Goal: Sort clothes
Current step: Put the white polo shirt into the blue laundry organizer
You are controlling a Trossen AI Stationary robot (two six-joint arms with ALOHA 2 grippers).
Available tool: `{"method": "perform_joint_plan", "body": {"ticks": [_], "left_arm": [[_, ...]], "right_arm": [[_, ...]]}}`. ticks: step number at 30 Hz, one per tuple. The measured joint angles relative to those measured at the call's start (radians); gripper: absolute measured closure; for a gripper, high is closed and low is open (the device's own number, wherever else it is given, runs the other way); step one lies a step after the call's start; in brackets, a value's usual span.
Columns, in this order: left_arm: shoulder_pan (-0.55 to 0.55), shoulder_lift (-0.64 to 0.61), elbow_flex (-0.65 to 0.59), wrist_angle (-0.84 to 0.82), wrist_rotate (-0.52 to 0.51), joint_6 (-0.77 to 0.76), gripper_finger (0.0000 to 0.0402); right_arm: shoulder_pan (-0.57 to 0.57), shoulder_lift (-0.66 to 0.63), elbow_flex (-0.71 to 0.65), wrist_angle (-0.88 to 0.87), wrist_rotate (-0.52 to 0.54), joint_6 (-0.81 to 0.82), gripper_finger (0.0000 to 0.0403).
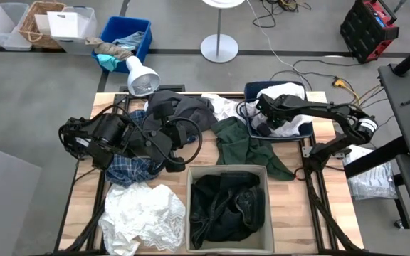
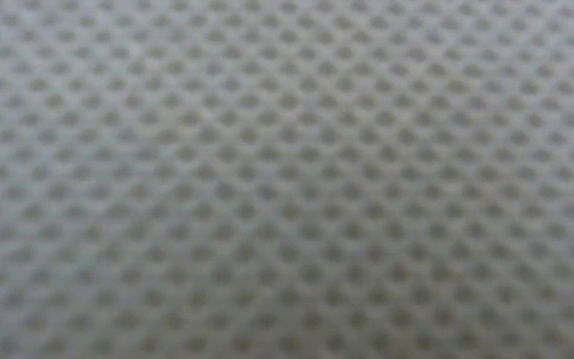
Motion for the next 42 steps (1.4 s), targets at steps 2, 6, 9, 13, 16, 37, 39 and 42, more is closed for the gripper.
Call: {"method": "perform_joint_plan", "body": {"ticks": [2,6,9,13,16,37,39,42], "left_arm": [[0.000,0.000,0.000,0.000,0.000,-0.001,0.0402],[0.000,0.000,0.000,0.000,0.000,-0.001,0.0402],[0.000,0.000,0.000,0.000,0.000,-0.001,0.0402],[0.000,0.000,0.000,0.000,0.000,-0.001,0.0402],[0.000,0.000,0.000,0.000,0.000,-0.001,0.0402],[0.000,0.000,0.000,0.000,0.000,-0.006,0.0402],[0.000,0.000,0.000,0.000,0.000,-0.005,0.0402],[0.000,0.000,0.000,0.000,0.000,-0.005,0.0402]], "right_arm": [[0.000,-0.007,0.013,-0.037,0.009,0.001,0.0387],[0.005,-0.032,0.060,-0.136,0.012,-0.008,0.0366],[0.007,-0.056,0.111,-0.231,0.012,-0.010,0.0339],[0.007,-0.091,0.193,-0.349,0.012,-0.010,0.0292],[0.007,-0.112,0.273,-0.448,0.012,-0.011,0.0257],[-0.059,-0.150,0.058,0.394,0.209,0.019,0.0390],[-0.058,-0.141,0.000,0.450,0.205,0.050,0.0393],[-0.059,-0.137,-0.083,0.537,0.206,0.075,0.0393]]}}
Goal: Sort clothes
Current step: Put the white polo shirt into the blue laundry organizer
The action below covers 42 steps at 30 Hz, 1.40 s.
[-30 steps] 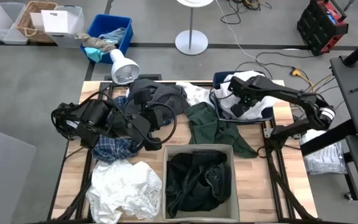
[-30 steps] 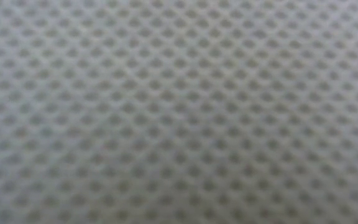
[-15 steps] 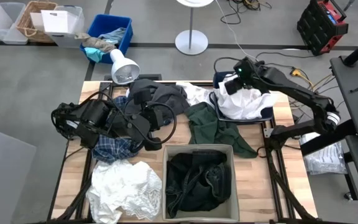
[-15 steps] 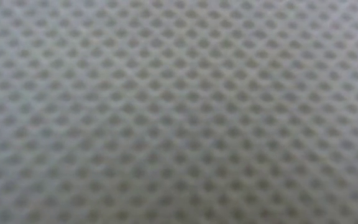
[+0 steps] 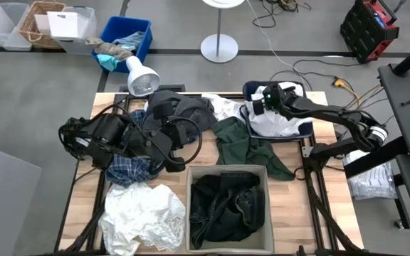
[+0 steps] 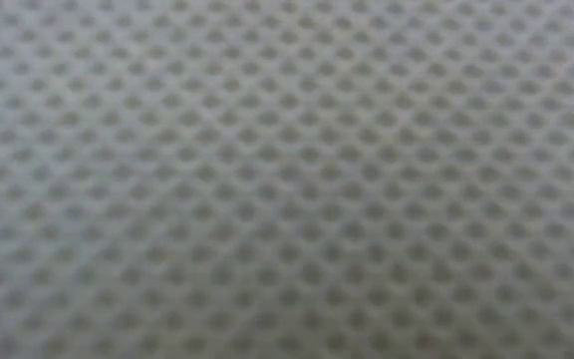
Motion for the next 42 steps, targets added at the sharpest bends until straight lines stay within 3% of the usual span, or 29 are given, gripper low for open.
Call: {"method": "perform_joint_plan", "body": {"ticks": [9,23,28,35,42], "left_arm": [[0.000,0.000,0.000,0.000,0.000,0.000,0.0402],[0.000,0.000,0.000,0.000,0.000,-0.003,0.0402],[0.000,0.000,0.000,0.000,0.000,-0.003,0.0402],[0.000,0.000,0.000,0.001,0.000,-0.018,0.0402],[0.000,0.000,0.000,0.001,0.002,-0.019,0.0402]], "right_arm": [[-0.001,0.005,-0.171,0.187,0.004,0.041,0.0394],[0.000,0.000,-0.308,0.221,-0.018,0.117,0.0394],[0.003,-0.046,-0.239,0.160,-0.036,0.105,0.0394],[0.003,-0.125,-0.058,-0.092,-0.037,0.105,0.0382],[0.003,-0.205,0.156,-0.386,-0.039,0.103,0.0343]]}}
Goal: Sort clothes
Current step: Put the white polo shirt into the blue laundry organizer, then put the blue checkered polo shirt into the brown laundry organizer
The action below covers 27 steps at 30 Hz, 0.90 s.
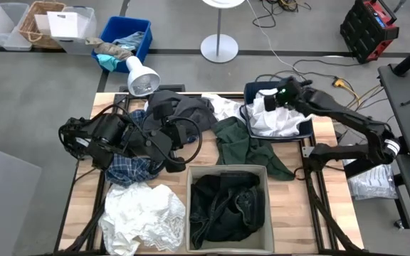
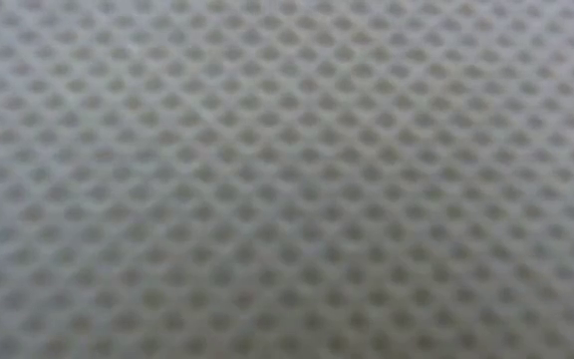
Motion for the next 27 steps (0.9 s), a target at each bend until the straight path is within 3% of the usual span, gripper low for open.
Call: {"method": "perform_joint_plan", "body": {"ticks": [4,7,13,17,21,27], "left_arm": [[0.000,0.000,0.006,-0.002,0.049,-0.006,0.0402],[0.000,0.000,0.022,-0.021,0.131,-0.040,0.0402],[-0.001,-0.002,0.067,-0.244,0.457,-0.233,0.0402],[-0.008,-0.023,0.015,-0.241,0.686,-0.324,0.0402],[-0.019,-0.045,-0.048,-0.249,0.740,-0.435,0.0402],[-0.016,-0.061,-0.193,-0.248,0.701,-0.568,0.0402]], "right_arm": [[0.000,-0.041,0.127,-0.124,-0.068,-0.005,0.0318],[0.000,-0.071,0.206,-0.174,-0.202,-0.016,0.0304],[0.055,-0.150,0.298,-0.230,-0.491,-0.075,0.0287],[0.142,-0.212,0.326,-0.301,-0.523,-0.057,0.0284],[0.239,-0.261,0.335,-0.326,-0.523,-0.014,0.0288],[0.364,-0.274,0.336,-0.323,-0.516,0.048,0.0299]]}}
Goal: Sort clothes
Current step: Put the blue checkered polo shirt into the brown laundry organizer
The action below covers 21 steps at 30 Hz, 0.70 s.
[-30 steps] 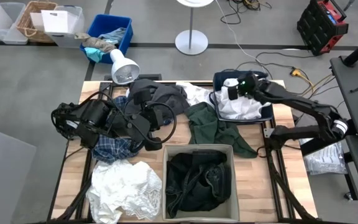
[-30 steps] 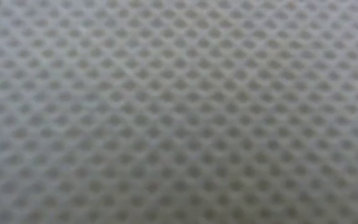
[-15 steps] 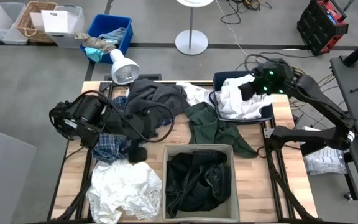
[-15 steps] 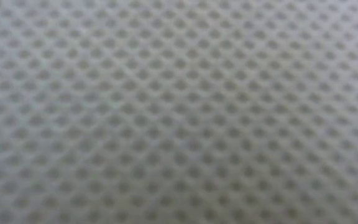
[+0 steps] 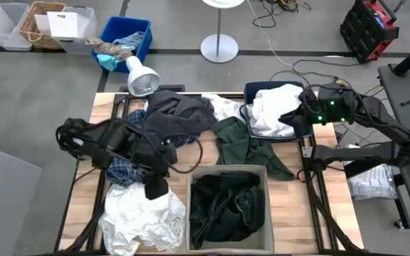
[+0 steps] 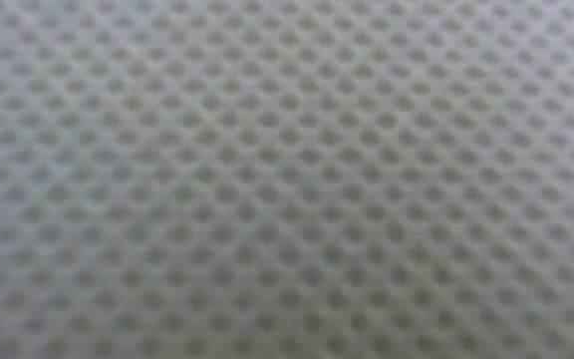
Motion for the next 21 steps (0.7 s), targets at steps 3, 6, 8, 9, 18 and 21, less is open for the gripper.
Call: {"method": "perform_joint_plan", "body": {"ticks": [3,6,8,9,18,21], "left_arm": [[0.019,-0.005,-0.102,-0.003,-0.053,-0.016,0.0402],[0.060,-0.005,-0.207,0.000,-0.065,-0.047,0.0402],[0.095,-0.009,-0.274,0.002,-0.050,-0.093,0.0402],[0.112,-0.013,-0.309,0.002,-0.034,-0.121,0.0402],[0.271,-0.071,-0.586,0.001,0.037,-0.303,0.0393],[0.308,-0.092,-0.663,0.000,0.027,-0.303,0.0375]], "right_arm": [[0.042,0.020,0.000,0.003,0.004,0.008,0.0302],[0.070,0.046,0.000,0.003,0.036,0.009,0.0301],[0.080,0.063,0.000,0.003,0.054,0.010,0.0297],[0.080,0.069,0.000,0.003,0.055,0.009,0.0295],[0.080,0.104,0.000,0.003,0.057,0.008,0.0276],[0.081,0.107,0.000,0.003,0.057,0.008,0.0271]]}}
